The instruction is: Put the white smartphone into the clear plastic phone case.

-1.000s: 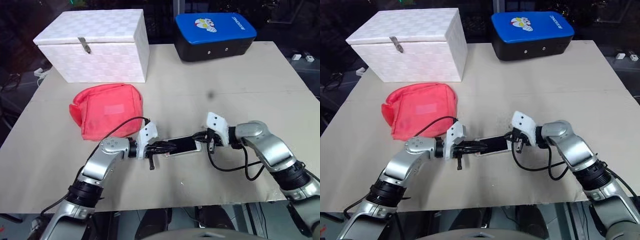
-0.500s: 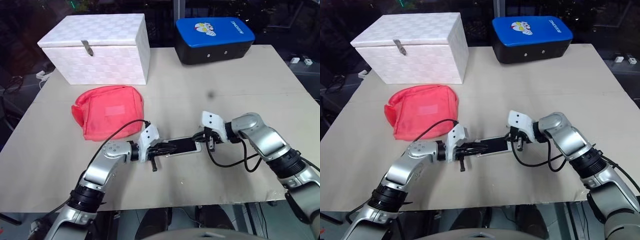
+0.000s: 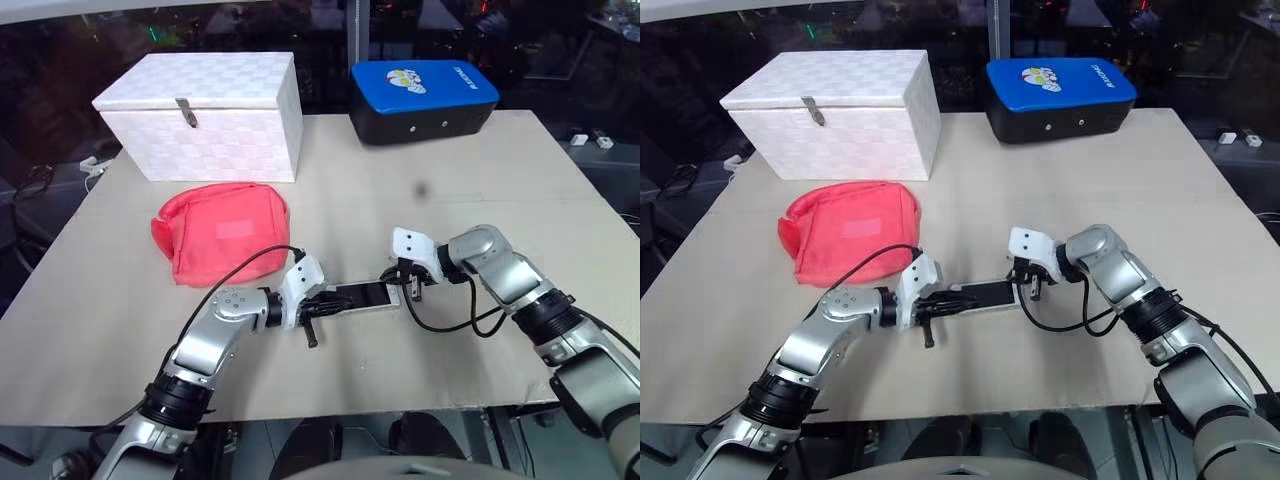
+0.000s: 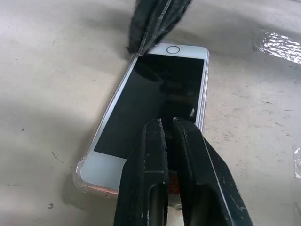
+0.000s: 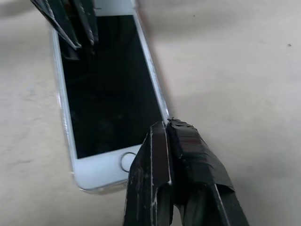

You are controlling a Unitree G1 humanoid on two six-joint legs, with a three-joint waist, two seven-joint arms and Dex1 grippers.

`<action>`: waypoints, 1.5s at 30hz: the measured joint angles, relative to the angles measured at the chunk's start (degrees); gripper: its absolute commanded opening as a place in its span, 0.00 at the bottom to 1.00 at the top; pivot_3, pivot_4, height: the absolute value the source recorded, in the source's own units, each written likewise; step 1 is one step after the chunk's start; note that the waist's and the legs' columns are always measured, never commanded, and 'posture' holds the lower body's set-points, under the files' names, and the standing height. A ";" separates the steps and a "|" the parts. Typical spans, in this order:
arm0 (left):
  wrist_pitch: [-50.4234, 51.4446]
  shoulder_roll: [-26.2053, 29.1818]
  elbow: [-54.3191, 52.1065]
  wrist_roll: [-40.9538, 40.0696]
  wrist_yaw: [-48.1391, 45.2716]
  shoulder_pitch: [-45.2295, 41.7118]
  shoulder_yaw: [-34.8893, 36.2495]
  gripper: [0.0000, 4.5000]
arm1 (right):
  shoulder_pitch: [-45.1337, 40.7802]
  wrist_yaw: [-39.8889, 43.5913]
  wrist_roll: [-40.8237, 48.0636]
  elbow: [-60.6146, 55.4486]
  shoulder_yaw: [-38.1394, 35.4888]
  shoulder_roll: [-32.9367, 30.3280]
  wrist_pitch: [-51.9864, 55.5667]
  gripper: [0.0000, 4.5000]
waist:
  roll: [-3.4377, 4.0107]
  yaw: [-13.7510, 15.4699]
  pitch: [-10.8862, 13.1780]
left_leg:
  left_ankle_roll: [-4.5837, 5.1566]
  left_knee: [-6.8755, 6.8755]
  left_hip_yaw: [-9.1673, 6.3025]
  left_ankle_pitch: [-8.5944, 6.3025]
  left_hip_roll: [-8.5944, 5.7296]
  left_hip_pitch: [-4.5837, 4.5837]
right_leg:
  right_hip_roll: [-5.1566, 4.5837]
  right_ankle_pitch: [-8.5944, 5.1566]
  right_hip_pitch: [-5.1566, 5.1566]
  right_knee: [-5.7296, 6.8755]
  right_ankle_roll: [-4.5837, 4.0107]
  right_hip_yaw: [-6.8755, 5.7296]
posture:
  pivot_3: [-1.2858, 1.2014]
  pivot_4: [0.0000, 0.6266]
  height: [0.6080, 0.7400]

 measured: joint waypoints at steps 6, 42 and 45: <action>0.22 -0.59 -0.59 -0.22 0.16 -0.23 0.16 0.07 | 8.97 1.64 8.88 -11.40 -9.00 -2.74 4.67 0.00 | 0.61 0.36 0.64 | 0.00 -0.03 -0.05 0.00 -0.02 -0.53 | -0.05 0.02 -0.39 -0.22 0.02 -0.03 | 0.52 0.24 1.00; 0.02 -0.79 -0.88 -0.39 1.38 2.00 -0.61 0.07 | -0.37 9.02 -5.31 -9.30 5.91 -4.21 -0.62 0.00 | -0.21 -0.19 -0.23 | -0.01 -0.75 -0.18 -0.02 0.01 0.03 | -0.02 -0.02 -0.02 -0.67 -0.03 0.07 | 0.52 0.24 1.00; -0.37 -0.81 -1.01 -0.58 1.34 2.52 -0.47 0.07 | 3.46 5.67 -4.67 -10.41 3.37 -2.80 -3.66 0.00 | -0.16 0.04 -0.21 | -0.01 -0.75 -0.19 -0.01 0.02 0.02 | -0.01 -0.03 -0.03 -0.66 -0.03 0.06 | 0.52 0.24 1.00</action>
